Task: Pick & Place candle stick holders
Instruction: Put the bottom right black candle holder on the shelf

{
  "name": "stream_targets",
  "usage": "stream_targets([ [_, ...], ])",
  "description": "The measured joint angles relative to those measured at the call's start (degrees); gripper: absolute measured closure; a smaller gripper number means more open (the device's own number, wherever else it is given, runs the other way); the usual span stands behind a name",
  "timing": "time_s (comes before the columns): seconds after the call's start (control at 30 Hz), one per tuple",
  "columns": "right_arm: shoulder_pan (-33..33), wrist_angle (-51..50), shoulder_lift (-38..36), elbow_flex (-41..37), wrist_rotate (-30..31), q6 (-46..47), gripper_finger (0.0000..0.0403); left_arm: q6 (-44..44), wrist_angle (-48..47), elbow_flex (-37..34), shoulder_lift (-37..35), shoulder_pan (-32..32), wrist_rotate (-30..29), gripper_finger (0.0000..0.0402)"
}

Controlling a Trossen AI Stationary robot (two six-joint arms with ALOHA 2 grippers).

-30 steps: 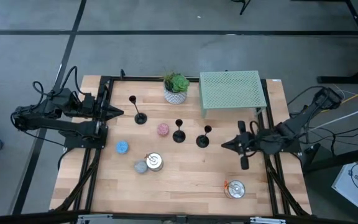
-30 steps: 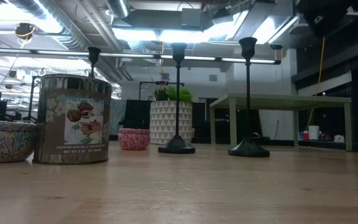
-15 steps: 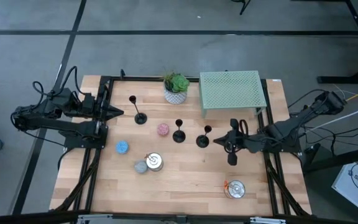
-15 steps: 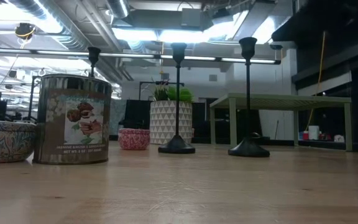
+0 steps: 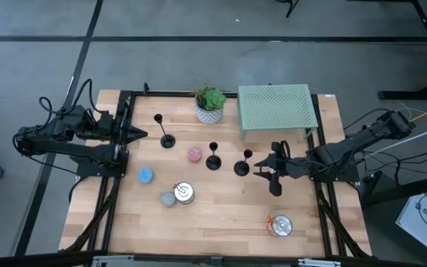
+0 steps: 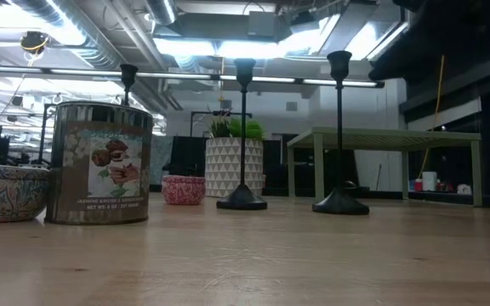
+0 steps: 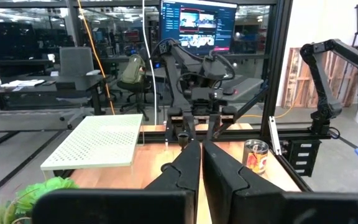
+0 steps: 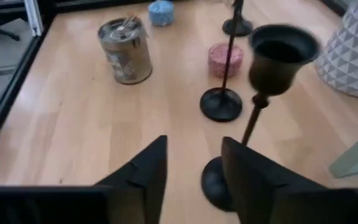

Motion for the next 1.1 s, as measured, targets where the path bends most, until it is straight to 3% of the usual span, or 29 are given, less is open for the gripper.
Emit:
stream_targets([
  [0.2, -1.9, -5.1, -0.5, 0.0, 4.1, -1.5, 0.0197, 0.0, 0.0, 0.0, 0.0, 0.0, 0.0, 0.0393],
  [0.5, -6.7, -5.5, 1.3, 0.0, 3.9, -1.4, 0.0190, 0.0, 0.0, 0.0, 0.0, 0.0, 0.0, 0.0390],
  [0.77, -9.2, 2.4, 4.5, 0.0, 3.7, -6.4, 0.0190, 0.0, 0.0, 0.0, 0.0, 0.0, 0.0, 0.0392],
  [1.1, -9.3, 10.8, 7.6, 0.0, -2.7, -10.5, 0.0190, 0.0, 0.0, 0.0, 0.0, 0.0, 0.0, 0.0391],
])
